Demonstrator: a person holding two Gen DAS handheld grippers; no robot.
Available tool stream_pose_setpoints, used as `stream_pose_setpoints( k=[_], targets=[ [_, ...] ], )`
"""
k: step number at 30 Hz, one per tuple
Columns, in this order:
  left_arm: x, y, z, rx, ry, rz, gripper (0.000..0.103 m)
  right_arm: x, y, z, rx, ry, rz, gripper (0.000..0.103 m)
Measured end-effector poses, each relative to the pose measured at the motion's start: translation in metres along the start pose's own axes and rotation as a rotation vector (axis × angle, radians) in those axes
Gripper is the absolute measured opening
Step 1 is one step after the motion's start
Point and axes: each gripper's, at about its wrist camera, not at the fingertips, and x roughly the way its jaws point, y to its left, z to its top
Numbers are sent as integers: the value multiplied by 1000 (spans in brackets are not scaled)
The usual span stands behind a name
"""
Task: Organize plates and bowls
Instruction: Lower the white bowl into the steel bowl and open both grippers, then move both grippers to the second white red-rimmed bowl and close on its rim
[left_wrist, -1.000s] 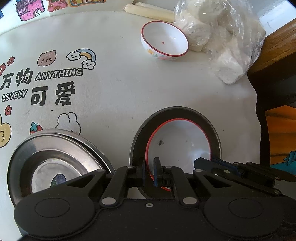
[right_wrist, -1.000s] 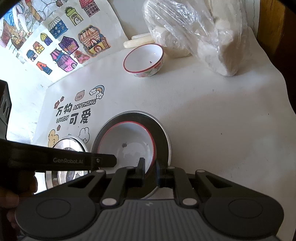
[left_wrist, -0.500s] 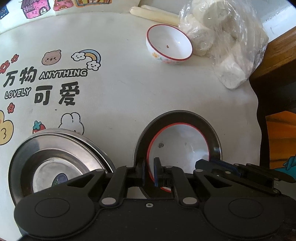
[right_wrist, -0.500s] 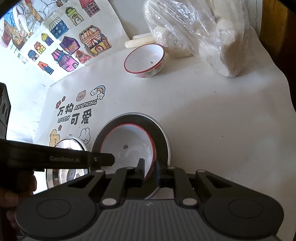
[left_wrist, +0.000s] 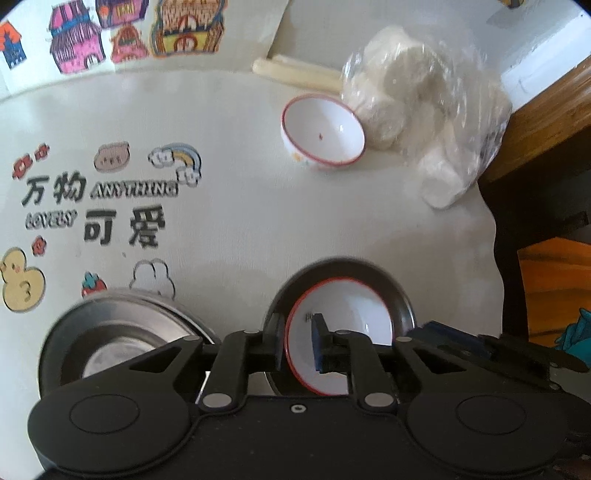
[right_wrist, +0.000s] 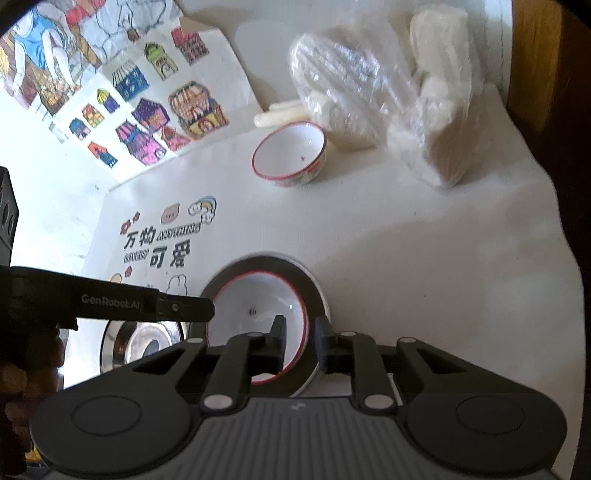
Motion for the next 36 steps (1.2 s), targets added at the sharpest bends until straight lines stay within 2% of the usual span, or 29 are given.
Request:
stream_pose_setpoints(
  k=[2, 4, 5, 6, 7, 9, 12, 14, 16, 26, 36],
  targets=[
    [-4, 0, 3, 3, -27, 10, 23, -5, -2, 2, 4, -22, -3, 25],
    [-7, 1, 7, -2, -48, 13, 33, -9, -6, 5, 11, -42, -5, 29],
    [-8, 1, 8, -7, -61, 15, 43, -11, -9, 6, 15, -52, -6, 33],
    [-9, 2, 10, -10, -75, 18, 52, -13, -11, 7, 22, -61, -8, 44],
    [-9, 3, 12, -11, -87, 23, 57, -14, -13, 8, 28, -69, -10, 60],
    [-12, 3, 17, -22, -120, 41, 80, -16, -19, 9, 46, -84, -16, 78],
    [-13, 3, 24, -42, -162, 71, 95, -18, -29, 11, 82, -100, -20, 92],
    [-12, 4, 28, -55, -172, 88, 102, -18, -34, 11, 95, -109, -28, 97],
    [-11, 4, 32, -64, -191, 95, 102, -18, -37, 13, 99, -120, -35, 103],
    [8, 2, 57, -73, -226, 104, 102, -4, -64, 26, 171, -132, -60, 103],
    [47, 12, 111, -79, -210, 128, 102, 33, -69, 57, 226, -148, 2, 103]
  ],
)
